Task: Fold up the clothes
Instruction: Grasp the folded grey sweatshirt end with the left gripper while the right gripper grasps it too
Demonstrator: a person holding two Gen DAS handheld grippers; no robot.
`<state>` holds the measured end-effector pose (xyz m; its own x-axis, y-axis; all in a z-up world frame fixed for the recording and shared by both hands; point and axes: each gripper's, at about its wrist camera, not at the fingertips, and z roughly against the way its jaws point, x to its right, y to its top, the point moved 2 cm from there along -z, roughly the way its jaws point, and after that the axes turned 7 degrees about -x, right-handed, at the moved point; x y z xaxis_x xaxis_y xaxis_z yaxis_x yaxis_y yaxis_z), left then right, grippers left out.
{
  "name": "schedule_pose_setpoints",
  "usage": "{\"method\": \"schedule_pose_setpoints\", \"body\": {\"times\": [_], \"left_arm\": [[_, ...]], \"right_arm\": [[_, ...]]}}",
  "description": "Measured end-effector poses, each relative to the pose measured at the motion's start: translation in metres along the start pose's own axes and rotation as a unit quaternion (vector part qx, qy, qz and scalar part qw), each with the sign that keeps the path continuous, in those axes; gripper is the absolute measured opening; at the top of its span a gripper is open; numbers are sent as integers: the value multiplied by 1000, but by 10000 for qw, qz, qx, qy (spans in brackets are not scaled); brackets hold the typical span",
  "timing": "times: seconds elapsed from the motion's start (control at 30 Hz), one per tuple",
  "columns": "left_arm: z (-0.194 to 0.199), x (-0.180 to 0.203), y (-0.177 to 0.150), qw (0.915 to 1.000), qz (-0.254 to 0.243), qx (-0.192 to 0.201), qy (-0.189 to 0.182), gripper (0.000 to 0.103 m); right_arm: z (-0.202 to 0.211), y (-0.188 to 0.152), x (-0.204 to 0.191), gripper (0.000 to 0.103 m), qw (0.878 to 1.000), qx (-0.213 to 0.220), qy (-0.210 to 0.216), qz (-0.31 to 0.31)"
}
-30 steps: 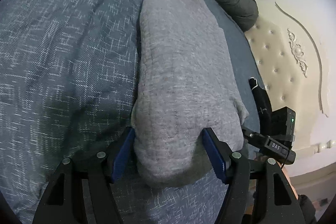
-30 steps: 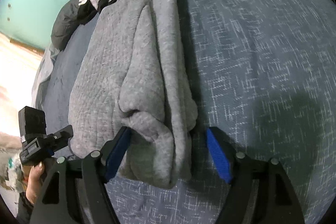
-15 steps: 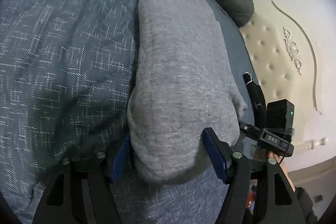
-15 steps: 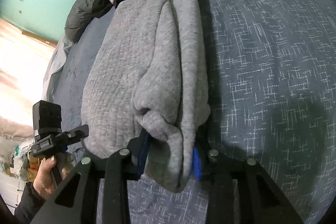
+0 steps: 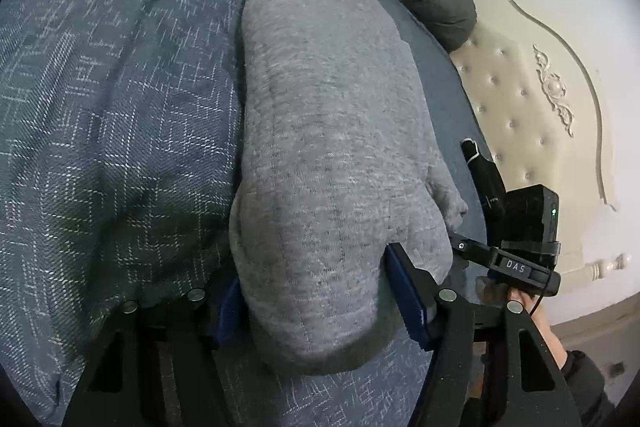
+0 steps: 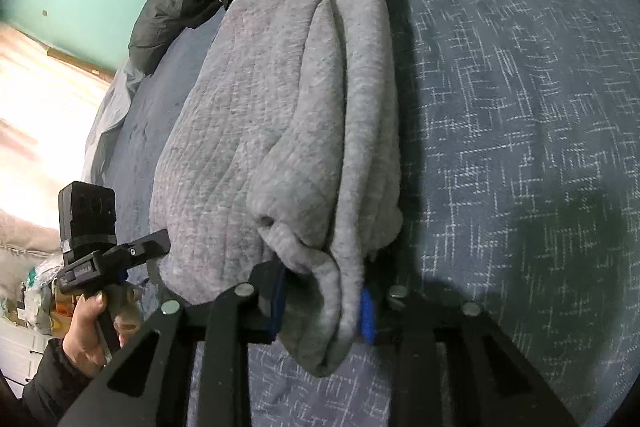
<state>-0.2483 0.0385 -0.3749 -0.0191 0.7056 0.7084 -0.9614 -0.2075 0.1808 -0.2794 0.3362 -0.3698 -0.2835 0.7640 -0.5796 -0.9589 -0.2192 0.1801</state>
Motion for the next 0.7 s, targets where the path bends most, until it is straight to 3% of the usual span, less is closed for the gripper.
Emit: {"method": "schedule_pose_setpoints", "body": {"times": [0.2,0.33,0.7], "left_arm": [[-8,2,6,9999,-89,-61,5,73],[-11,8,9,9998,-145,-46,109,73],[10,47,10,9957,-664,297,580,55]], "right_arm": [[-3,2,6,33,9997,82,196,-113],[2,-1,-6,25,9996,227,-49,140],[43,-8,-19,19,9955,612,-170,700]]}}
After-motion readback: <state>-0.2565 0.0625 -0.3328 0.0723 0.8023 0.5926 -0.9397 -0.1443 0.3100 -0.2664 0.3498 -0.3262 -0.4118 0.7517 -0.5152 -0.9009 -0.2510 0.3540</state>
